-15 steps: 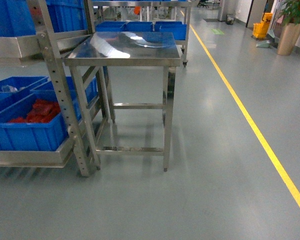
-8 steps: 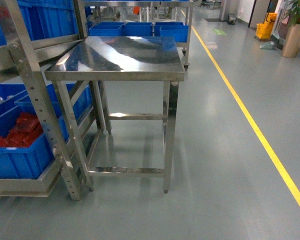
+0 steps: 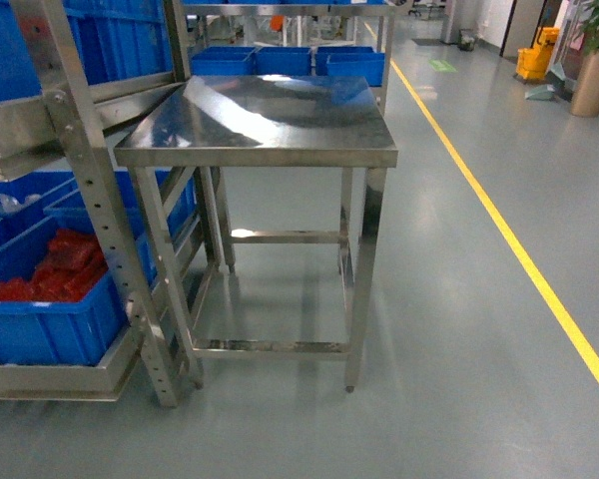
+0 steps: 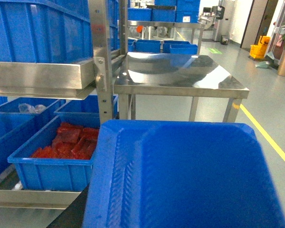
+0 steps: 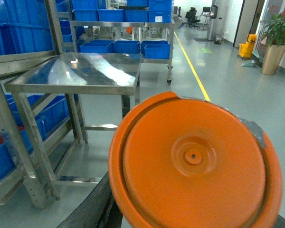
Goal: Sort blue parts and orange caps into right shelf containers
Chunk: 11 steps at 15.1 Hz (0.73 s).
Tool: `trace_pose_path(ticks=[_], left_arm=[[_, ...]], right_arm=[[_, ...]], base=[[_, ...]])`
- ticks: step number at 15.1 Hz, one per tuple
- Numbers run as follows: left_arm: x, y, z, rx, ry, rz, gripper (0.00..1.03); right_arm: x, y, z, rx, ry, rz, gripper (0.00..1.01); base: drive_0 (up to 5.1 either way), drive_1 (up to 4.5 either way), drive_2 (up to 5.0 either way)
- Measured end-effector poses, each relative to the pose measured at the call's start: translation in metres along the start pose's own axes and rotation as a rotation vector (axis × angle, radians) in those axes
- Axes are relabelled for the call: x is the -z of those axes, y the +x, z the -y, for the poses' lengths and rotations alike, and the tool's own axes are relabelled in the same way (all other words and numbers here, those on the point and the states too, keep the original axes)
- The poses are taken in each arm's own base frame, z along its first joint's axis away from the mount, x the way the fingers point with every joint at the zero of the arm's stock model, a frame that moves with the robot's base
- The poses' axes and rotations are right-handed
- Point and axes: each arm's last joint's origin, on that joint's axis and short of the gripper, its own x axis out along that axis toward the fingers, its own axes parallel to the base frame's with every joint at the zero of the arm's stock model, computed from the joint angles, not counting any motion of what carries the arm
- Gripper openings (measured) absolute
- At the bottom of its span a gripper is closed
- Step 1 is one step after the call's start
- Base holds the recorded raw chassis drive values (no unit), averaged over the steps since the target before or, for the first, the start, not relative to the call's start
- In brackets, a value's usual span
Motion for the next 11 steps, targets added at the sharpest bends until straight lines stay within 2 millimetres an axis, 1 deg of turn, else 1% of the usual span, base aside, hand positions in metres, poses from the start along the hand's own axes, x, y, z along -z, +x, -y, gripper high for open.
trace_pose_path(ticks=[11], left_arm=[[0.0,0.0,0.0,0.0,0.0,0.0,0.43]], right_arm=[[0.0001,0.0,0.0,0.0,0.0,-0.001,0.44]], base=[[-5.0,2.44,2.4]])
